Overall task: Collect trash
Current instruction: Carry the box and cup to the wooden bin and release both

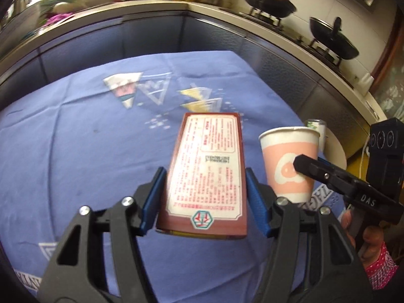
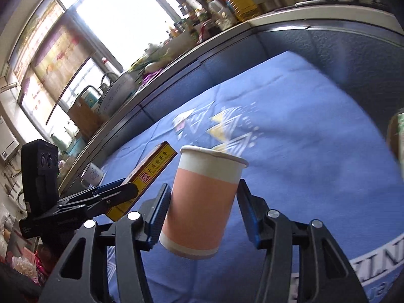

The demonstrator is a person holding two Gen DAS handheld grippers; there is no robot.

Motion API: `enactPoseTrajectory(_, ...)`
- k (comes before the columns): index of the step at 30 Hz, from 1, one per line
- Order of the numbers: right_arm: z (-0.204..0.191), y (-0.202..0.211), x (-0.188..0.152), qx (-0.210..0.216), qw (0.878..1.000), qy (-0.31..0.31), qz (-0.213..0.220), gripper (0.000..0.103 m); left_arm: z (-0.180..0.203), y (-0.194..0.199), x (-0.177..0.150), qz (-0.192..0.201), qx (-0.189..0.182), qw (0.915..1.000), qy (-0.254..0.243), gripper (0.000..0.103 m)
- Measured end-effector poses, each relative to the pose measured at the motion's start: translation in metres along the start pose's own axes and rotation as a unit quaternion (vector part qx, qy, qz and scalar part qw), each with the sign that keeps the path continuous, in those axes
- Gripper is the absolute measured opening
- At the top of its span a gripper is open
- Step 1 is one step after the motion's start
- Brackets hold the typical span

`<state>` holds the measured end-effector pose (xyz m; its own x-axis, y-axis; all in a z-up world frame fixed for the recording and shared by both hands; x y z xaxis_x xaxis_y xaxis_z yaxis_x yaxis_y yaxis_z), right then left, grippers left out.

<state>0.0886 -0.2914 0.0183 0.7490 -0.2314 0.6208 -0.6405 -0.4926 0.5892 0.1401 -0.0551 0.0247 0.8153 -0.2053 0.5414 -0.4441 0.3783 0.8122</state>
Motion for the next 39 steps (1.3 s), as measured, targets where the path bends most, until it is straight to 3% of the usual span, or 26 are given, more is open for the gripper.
enactPoseTrajectory(4,0.072,0.061,0.009,-0.083,0.993,-0.041,0.077,0.053,0.081,-0.039,0.039,-0.024,-0.069,0.9952,-0.065,0.059)
enactPoseTrajectory(8,0.144,0.110,0.009,-0.165,0.974,-0.085,0.131,0.053,0.173,-0.082,0.066,-0.043,-0.126,0.9820,-0.134,0.059)
enactPoseTrajectory(13,0.218,0.135,-0.002,-0.213,0.957,-0.134,0.147,0.054,0.263,-0.142,0.081,-0.089,-0.198,0.9602,-0.176,0.059)
enactPoseTrajectory(16,0.239,0.135,-0.008,-0.232,0.953,-0.134,0.141,0.055,0.293,-0.173,0.082,-0.110,-0.212,0.9547,-0.178,0.059)
enactPoseTrajectory(20,0.258,0.131,-0.017,-0.241,0.953,-0.127,0.129,0.058,0.305,-0.208,0.079,-0.135,-0.210,0.9546,-0.162,0.059)
enactPoseTrajectory(23,0.259,0.122,-0.020,-0.248,0.955,-0.114,0.120,0.063,0.305,-0.227,0.073,-0.166,-0.180,0.9573,-0.154,0.072)
enactPoseTrajectory(26,0.259,0.104,-0.023,-0.249,0.960,-0.097,0.083,0.074,0.298,-0.228,0.072,-0.163,-0.173,0.9596,-0.150,0.072)
enactPoseTrajectory(28,0.255,0.096,-0.024,-0.251,0.961,-0.087,0.074,0.074,0.291,-0.223,0.074,-0.154,-0.170,0.9630,-0.142,0.072)
enactPoseTrajectory(32,0.245,0.097,-0.028,-0.269,0.957,-0.071,0.082,0.074,0.279,-0.211,0.076,-0.139,-0.168,0.9676,-0.126,0.072)
enactPoseTrajectory(39,0.240,0.117,-0.027,-0.264,0.951,-0.097,0.128,0.074,0.263,-0.186,0.068,-0.127,-0.172,0.9694,-0.120,0.072)
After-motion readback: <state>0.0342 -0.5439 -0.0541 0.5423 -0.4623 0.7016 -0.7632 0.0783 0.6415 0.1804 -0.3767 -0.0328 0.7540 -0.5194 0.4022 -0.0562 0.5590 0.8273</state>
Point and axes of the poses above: each gripper's, at about its wrist camera, not at the fingertips, and y roughly against the way its jaws point, z to its right, x to its top, the point moved 1 cm from there along -y, roughly the way its jaws point, and after that the axes turned 5 degrees about -z, right-handed, at the moved point
